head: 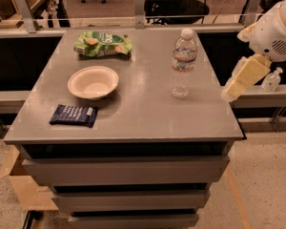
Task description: Place water bottle into paper bowl
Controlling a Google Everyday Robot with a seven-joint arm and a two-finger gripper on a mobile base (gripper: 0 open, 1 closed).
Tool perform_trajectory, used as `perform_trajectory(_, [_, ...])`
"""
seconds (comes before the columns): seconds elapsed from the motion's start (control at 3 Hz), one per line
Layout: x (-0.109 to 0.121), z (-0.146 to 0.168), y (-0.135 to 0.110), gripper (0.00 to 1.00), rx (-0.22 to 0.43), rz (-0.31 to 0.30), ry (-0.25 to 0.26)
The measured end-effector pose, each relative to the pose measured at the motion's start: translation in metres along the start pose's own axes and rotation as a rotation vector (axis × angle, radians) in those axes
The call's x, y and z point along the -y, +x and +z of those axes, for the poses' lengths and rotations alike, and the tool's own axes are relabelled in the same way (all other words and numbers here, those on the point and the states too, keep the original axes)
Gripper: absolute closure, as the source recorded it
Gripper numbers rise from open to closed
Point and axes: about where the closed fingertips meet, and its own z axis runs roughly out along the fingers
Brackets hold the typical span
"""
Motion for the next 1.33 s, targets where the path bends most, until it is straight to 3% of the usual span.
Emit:
perform_trajectory(0.67, [0.004,0.003,-0.003,0.0,0.019,0.027,0.005])
perform_trajectory(1.0, [0.016,0.009,-0.014,0.0,0.083,0.076,0.008])
perform_trajectory(1.33, [0.023,0.016,-0.036,0.0,0.163,0.086,-0.02])
